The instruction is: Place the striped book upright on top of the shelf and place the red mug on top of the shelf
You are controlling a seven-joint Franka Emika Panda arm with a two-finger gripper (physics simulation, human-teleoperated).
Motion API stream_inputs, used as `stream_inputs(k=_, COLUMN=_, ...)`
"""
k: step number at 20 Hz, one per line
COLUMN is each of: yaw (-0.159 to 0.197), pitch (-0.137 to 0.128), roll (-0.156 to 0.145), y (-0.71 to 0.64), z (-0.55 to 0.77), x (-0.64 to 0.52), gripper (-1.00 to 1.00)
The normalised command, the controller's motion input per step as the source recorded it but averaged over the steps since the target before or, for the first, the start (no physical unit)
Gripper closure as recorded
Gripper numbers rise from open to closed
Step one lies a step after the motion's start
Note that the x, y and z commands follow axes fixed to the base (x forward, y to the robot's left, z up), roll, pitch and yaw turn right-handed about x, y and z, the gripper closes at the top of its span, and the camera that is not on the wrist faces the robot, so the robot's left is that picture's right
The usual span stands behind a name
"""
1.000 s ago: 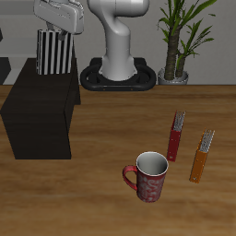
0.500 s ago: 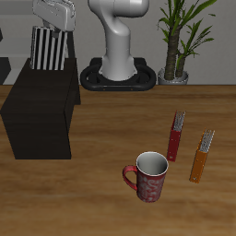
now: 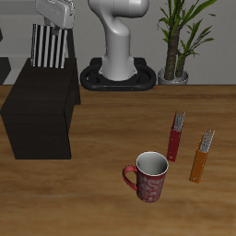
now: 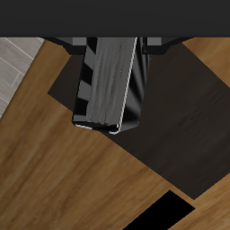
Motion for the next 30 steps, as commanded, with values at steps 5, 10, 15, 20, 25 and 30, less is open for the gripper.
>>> stream_inputs(k=5, yaw=-0.069, pitch=0.056, roll=-0.041, y=-0.11, z=-0.24, x=-0.05, gripper=1.0)
stream_inputs(k=10, yaw=0.047, pitch=-0.045, roll=0.013, y=0.09, z=0.02, x=-0.26, gripper=1.0)
stream_inputs(k=15, yaw=0.025, pitch=-0.017, roll=-0.008, y=0.07, z=0.05, x=-0.11, gripper=1.0)
stream_inputs(k=20, yaw=0.037, pitch=0.022, roll=-0.021, y=0.06, z=-0.07, x=0.09, gripper=1.0)
stream_inputs(k=25, yaw=-0.007, pitch=0.038, roll=0.003, y=0.02, z=-0.1, x=0.09, gripper=-1.0)
stream_inputs(k=30, yaw=0.014, pitch=0.004, roll=-0.004, y=0.02, z=0.04, x=-0.01, gripper=-1.0)
